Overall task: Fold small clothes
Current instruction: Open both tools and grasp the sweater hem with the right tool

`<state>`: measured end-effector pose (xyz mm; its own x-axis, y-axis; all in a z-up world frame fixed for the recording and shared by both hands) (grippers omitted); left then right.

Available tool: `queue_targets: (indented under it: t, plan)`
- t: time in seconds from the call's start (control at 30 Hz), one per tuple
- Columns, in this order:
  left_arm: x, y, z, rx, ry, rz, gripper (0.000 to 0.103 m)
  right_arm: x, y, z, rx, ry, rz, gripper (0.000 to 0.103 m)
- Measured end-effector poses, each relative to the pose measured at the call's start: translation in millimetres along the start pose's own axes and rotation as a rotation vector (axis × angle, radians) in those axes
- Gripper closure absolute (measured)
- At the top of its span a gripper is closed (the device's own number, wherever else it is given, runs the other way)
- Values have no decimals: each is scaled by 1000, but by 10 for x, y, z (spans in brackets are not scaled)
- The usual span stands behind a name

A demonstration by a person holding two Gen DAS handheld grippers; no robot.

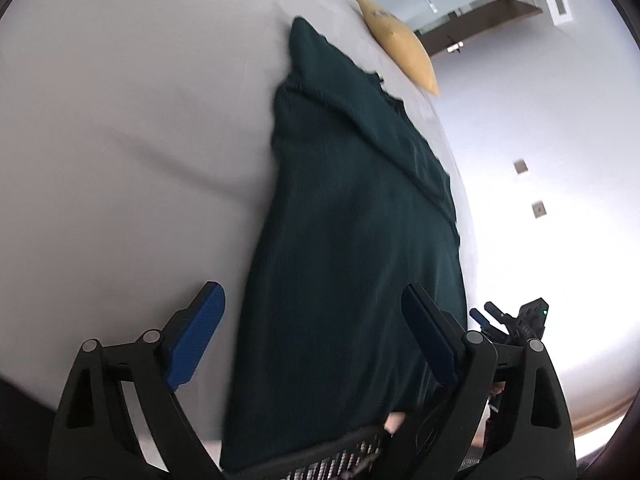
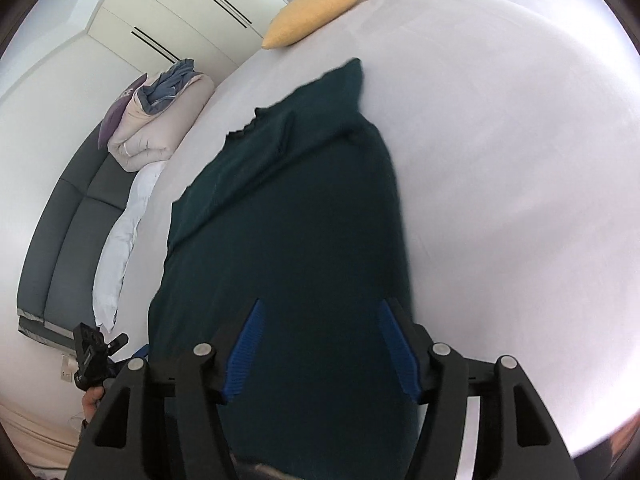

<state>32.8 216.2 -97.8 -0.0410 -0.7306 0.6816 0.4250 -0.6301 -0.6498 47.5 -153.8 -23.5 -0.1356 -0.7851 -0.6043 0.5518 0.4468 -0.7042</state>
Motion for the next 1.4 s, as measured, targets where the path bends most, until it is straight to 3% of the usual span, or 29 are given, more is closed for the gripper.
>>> queue_targets:
  t: [0.23, 0.53, 0.97, 1.2, 1.33, 1.4]
  plan:
    - [-45, -189, -434, -71, 8, 15, 13, 254, -239, -338, 0, 50, 3, 36]
    - [-222, -250, -708, -144, -12, -6, 18, 301, -195, -387, -20, 81, 26, 36]
    - [-410, -279, -757, -159, -42, -12, 21, 456, -189, -481, -42, 139, 106, 36]
    - [-360, -267, -758, -163, -30, -89, 21, 511, -211, -520, -51, 164, 148, 36]
    - [-432, -249, -759, -166, -62, -158, 40, 516, -209, -536, -54, 163, 159, 36]
    - [-427, -219, -761, -183, -56, -166, 42, 528, -210, -540, -56, 167, 166, 36]
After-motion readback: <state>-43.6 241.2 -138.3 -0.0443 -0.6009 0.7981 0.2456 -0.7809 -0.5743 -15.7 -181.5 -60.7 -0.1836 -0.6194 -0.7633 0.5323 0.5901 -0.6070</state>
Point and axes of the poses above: each gripper's, at about its wrist camera, not at the fingertips, and y roughly the way its jaws point, x to its right, z to its top, the point moved 2 cm from there along y, roughly the way its jaws point, and after that the axes turned 4 degrees about y, right-handed, at the moved point
